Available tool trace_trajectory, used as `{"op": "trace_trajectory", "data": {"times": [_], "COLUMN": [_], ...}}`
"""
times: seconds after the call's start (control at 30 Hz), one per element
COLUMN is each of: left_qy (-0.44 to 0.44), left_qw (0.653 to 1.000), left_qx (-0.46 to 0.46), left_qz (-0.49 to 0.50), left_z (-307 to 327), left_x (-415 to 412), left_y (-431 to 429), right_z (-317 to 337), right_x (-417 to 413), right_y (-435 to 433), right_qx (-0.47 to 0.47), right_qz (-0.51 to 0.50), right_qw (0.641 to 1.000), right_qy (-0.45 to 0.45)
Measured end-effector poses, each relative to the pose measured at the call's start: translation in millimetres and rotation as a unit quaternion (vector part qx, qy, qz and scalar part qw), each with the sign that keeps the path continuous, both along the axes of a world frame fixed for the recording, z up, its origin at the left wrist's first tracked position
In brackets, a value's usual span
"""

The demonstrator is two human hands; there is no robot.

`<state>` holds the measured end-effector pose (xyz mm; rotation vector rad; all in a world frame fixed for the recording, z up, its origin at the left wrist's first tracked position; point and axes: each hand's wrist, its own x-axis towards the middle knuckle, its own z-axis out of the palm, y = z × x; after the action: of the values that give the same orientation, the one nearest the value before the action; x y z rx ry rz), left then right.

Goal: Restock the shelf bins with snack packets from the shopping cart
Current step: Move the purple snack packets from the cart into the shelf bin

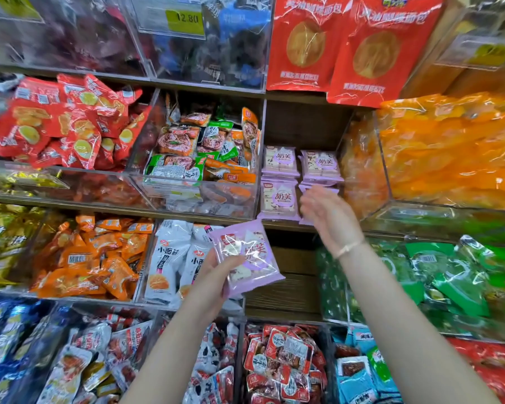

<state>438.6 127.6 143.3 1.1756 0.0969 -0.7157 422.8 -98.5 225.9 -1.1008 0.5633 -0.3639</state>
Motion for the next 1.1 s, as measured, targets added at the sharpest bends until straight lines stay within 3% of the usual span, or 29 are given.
{"op": "trace_trajectory", "data": {"times": [0.1, 0.17, 0.5, 0.63, 0.73, 0.83, 1.0, 1.03, 1.1], "left_qy": [-0.01, -0.028, -0.036, 0.007, 0.029, 0.032, 0.025, 0.022, 0.016], "left_qw": [1.0, 0.999, 0.998, 0.999, 0.998, 0.996, 0.996, 0.997, 0.997], "left_qx": [0.008, 0.013, 0.028, 0.03, 0.046, 0.064, 0.062, 0.059, 0.053], "left_qz": [-0.015, -0.025, -0.045, -0.006, 0.027, 0.052, 0.05, 0.049, 0.049], "left_z": [6, 11, 24, 24, 18, 16, 15, 15, 14], "left_x": [-9, -16, -35, -25, -14, -11, -6, -5, -4], "left_y": [-8, -12, -6, 4, 15, 24, 29, 29, 30], "right_z": [-12, -21, -31, -31, -24, -20, -16, -16, -17], "right_x": [-57, -79, -103, -92, -68, -30, 30, 37, 44], "right_y": [42, 60, 66, 50, 26, 10, 6, 7, 9], "right_qx": [-0.225, -0.28, -0.207, -0.093, -0.062, -0.107, -0.168, -0.22, -0.391], "right_qz": [0.122, 0.172, 0.163, 0.093, -0.001, -0.045, -0.037, -0.024, 0.025], "right_qw": [0.963, 0.936, 0.957, 0.988, 0.996, 0.988, 0.973, 0.959, 0.889], "right_qy": [0.082, 0.125, 0.124, 0.085, 0.07, 0.098, 0.152, 0.176, 0.239]}}
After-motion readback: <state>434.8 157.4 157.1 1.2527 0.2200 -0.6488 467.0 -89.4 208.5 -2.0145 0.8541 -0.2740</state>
